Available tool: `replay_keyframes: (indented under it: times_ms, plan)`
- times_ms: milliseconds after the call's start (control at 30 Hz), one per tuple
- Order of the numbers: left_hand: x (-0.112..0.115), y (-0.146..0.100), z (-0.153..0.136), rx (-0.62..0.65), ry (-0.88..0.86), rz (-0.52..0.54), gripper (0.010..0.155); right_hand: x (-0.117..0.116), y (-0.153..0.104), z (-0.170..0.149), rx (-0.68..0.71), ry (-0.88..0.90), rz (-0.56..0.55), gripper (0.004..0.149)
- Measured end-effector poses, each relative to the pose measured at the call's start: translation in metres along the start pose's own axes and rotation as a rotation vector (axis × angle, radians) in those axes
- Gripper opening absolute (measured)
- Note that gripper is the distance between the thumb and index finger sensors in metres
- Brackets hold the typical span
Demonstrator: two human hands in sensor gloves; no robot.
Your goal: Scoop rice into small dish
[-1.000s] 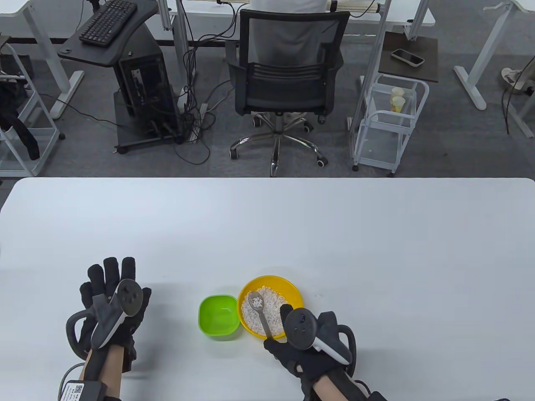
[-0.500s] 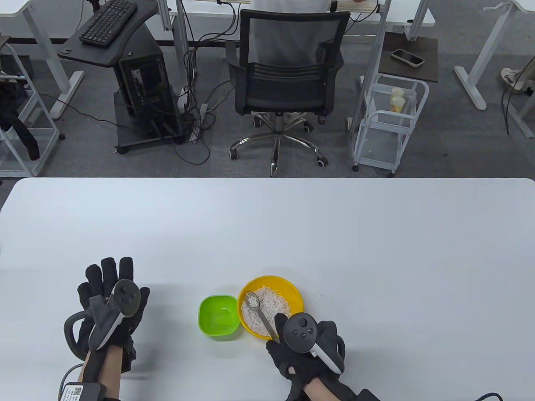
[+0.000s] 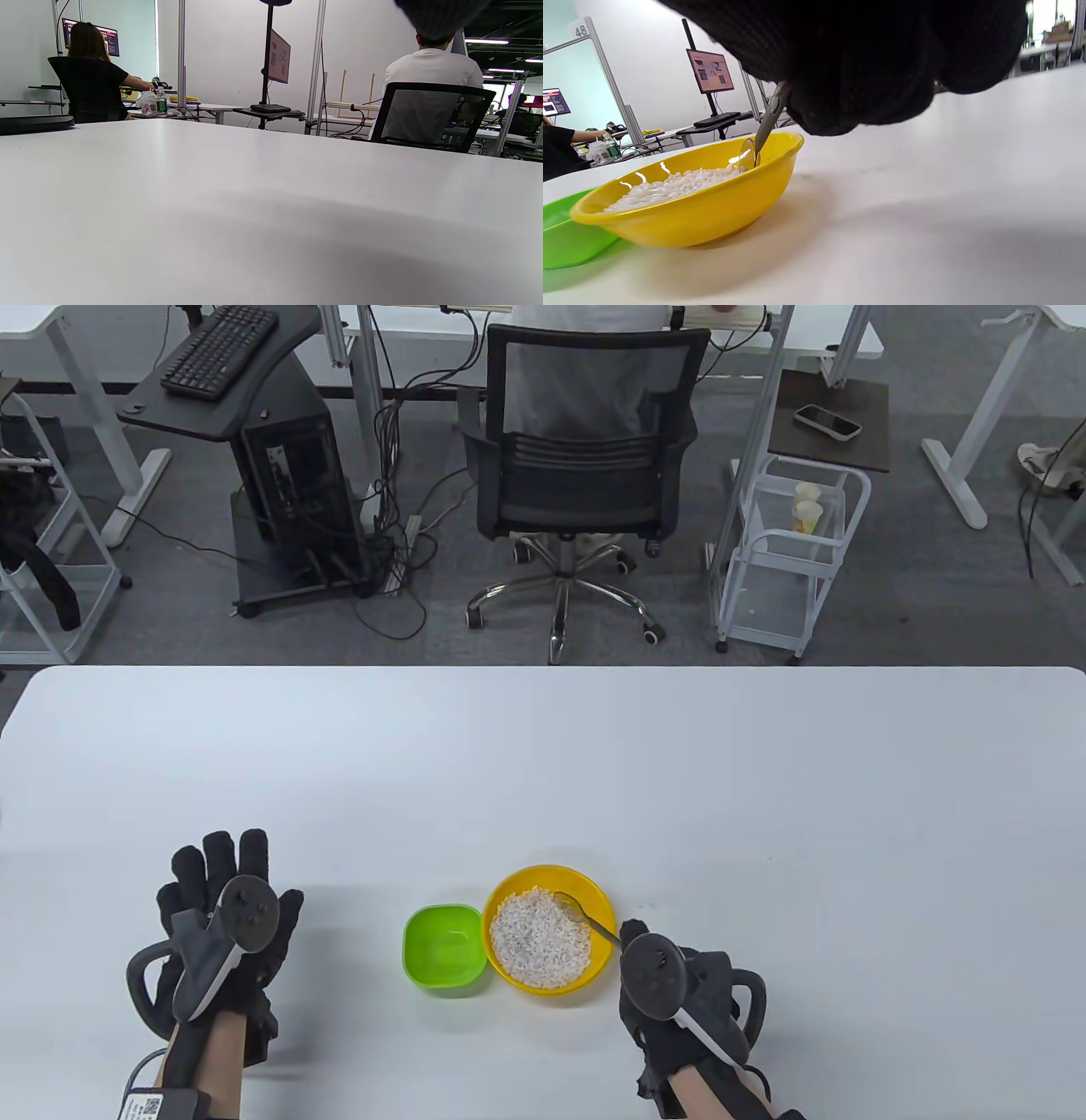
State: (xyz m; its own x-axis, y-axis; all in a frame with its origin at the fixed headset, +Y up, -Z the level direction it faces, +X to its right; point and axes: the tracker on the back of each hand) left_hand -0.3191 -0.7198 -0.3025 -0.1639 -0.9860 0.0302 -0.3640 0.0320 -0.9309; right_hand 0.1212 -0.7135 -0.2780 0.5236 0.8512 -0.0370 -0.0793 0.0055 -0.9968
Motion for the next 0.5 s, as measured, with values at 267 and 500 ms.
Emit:
replay_keyframes:
  times_ms: [267, 500]
  plan:
    - [0.002, 0.003, 0.001, 0.009, 0.005, -0.016, 0.077, -0.011, 0.008, -0.014, -0.057, 0.274, 0.147, 0.043]
    - [0.002, 0.003, 0.003, 0.017, 0.002, -0.017, 0.077, -0.017, 0.018, -0.043, -0.289, 0.633, 0.264, 0.044]
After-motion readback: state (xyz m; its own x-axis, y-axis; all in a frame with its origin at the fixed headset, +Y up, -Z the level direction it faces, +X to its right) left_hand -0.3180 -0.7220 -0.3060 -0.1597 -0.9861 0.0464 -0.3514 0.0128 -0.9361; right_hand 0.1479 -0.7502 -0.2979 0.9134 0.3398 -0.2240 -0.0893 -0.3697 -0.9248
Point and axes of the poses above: the tracker on the back of each hand, its own z axis roughly to the thumb side, its own y axis roughly from the wrist to the fingertips, x = y × z, and after that the axes turned 13 degrees about y, right-handed
